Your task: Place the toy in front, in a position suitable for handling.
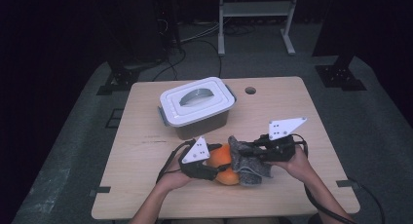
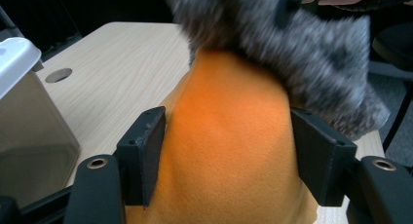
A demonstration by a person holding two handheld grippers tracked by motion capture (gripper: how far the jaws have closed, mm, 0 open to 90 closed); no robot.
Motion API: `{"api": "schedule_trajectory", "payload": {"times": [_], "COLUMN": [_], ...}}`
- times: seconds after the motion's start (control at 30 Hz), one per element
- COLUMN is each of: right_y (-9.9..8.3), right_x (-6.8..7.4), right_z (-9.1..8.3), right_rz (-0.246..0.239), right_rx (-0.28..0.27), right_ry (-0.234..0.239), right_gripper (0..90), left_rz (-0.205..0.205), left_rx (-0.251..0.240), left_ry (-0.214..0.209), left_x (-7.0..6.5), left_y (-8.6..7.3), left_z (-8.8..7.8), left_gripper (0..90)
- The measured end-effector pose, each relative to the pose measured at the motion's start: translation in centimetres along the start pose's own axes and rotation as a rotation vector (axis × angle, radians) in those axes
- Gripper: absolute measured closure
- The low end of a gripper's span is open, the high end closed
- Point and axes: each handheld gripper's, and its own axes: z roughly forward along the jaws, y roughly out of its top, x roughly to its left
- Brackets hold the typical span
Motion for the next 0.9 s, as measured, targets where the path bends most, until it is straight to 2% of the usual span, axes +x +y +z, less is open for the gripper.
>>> {"api": "schedule_trajectory", "payload": {"times": [0.03,0.23,0.3,0.33,0.37,0.4,0.47,0.53,0.57,0.6,0.67,0.7,0.77,0.9], "right_y": [-0.7,-3.2,-3.6,-3.8,-3.9,-3.9,-4.0,-3.7,-3.7,-2.7,-1.7,-1.1,-0.7,-1.9], "right_x": [-0.2,-0.4,-0.4,-0.4,-0.4,-0.4,-0.5,-0.5,-0.5,-0.3,-0.2,0.0,0.0,-0.2], "right_z": [0.4,0.6,0.4,0.4,0.4,0.4,0.2,-0.2,-0.2,-0.9,-1.3,-1.3,-0.8,-0.5], "right_rz": [0.013,0.052,0.063,0.068,0.066,0.066,0.064,0.06,0.06,0.054,0.036,0.023,-0.001,0.009], "right_rx": [0.022,0.037,0.03,0.031,0.04,0.045,0.059,0.051,0.051,0.005,-0.029,-0.027,0.015,0.037], "right_ry": [-0.003,0.0,0.006,0.004,0.002,-0.001,-0.003,-0.014,-0.014,-0.014,-0.012,-0.015,-0.022,-0.027], "right_gripper": [77.1,77.1,77.1,77.1,77.1,77.2,77.1,77.1,77.1,77.2,77.2,77.2,77.2,77.2], "left_rz": [-0.013,-0.031,-0.064,-0.064,-0.114,-0.101,-0.08,-0.078,-0.077,-0.059,-0.051,-0.051,-0.026,-0.038], "left_rx": [-0.003,-0.059,-0.066,-0.066,-0.068,-0.063,-0.049,-0.043,-0.034,-0.023,-0.026,-0.026,-0.013,-0.048], "left_ry": [-0.012,-0.046,-0.055,-0.055,-0.083,-0.093,-0.076,-0.069,-0.057,-0.05,-0.048,-0.048,-0.045,-0.067], "left_x": [0.2,1.3,1.8,1.8,2.2,2.0,1.7,1.5,1.3,0.9,0.4,0.4,0.1,0.9], "left_y": [-0.4,-1.3,-1.9,-1.9,-2.4,-2.4,-2.1,-1.9,-1.5,-1.1,-0.6,-0.6,-0.3,-1.1], "left_z": [0.0,-0.6,-0.6,-0.6,-0.4,-0.3,-0.3,-0.3,-0.2,0.0,0.3,0.3,0.4,0.0], "left_gripper": [30.0,12.7,10.3,10.3,11.2,15.9,23.6,28.2,28.2,28.7,28.4,28.1,26.4,15.6]}}
